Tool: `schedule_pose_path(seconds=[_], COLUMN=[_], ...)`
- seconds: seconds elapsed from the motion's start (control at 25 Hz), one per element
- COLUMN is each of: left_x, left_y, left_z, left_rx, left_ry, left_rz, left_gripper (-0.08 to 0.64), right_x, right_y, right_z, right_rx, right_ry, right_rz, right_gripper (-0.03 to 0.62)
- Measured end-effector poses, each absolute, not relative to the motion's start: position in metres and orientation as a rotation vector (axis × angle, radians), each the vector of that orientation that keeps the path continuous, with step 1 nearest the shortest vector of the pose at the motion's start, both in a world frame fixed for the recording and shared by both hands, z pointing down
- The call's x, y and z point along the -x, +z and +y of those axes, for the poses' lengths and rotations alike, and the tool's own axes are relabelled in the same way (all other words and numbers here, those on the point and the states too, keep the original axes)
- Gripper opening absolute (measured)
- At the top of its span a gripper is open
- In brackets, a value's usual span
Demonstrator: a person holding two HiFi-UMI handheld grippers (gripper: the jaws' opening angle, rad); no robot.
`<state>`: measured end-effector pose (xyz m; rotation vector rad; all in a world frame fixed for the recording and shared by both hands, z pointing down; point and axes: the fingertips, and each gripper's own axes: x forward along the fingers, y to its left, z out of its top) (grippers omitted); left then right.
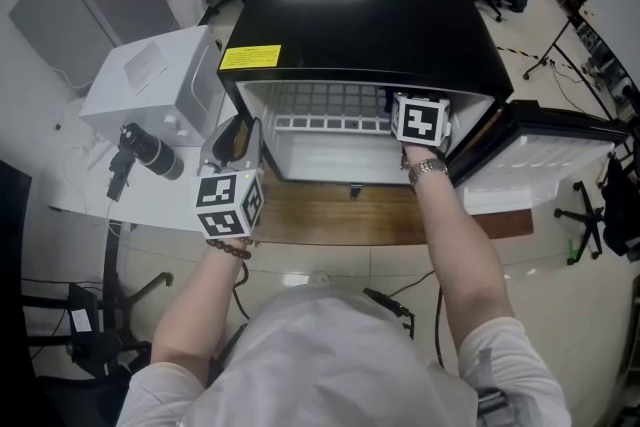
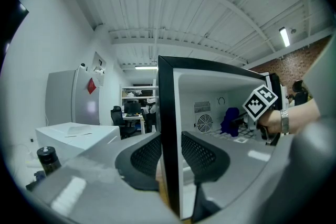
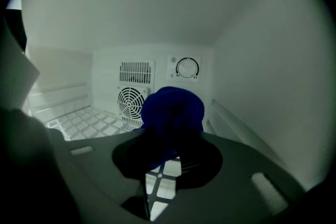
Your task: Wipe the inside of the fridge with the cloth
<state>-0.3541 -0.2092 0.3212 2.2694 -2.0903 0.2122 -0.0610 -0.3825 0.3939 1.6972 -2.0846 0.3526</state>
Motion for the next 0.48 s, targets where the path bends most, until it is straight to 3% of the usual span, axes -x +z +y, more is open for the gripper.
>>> schedule_pose_path(seconds=[0.48], left_x=[0.353], left_y=[0.32], left_z=[-0.209], left_rx=[-2.29], left_ry=[0.205], left_rz=[-2.069], left_gripper=[0.109], right_x=[0.122], right_y=[0.353], right_z=[-0.36], right_rx=[-1.605], right_ry=[0.232], right_rz=[-2.319], right_gripper=[0.094])
